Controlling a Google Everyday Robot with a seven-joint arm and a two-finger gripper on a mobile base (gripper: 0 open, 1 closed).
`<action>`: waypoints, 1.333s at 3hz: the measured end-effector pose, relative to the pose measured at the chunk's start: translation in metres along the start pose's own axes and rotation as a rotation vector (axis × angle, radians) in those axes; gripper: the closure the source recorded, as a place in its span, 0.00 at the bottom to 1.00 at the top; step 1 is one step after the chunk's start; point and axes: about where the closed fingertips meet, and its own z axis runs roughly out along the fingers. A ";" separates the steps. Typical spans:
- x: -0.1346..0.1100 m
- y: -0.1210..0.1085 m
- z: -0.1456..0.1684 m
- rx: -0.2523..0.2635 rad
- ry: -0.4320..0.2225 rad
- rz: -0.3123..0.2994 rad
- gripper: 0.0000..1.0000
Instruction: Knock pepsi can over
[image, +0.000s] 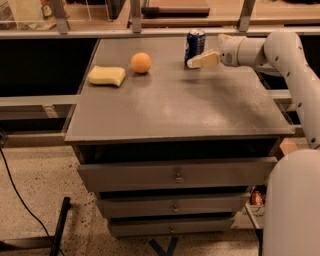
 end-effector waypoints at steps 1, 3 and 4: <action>0.001 0.001 0.010 -0.010 -0.022 -0.004 0.00; 0.006 0.006 0.035 -0.035 -0.044 0.006 0.05; -0.001 0.002 0.037 -0.027 -0.084 0.013 0.23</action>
Offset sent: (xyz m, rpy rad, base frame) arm 0.0214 0.0132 -0.0150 0.0380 -0.0236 0.0229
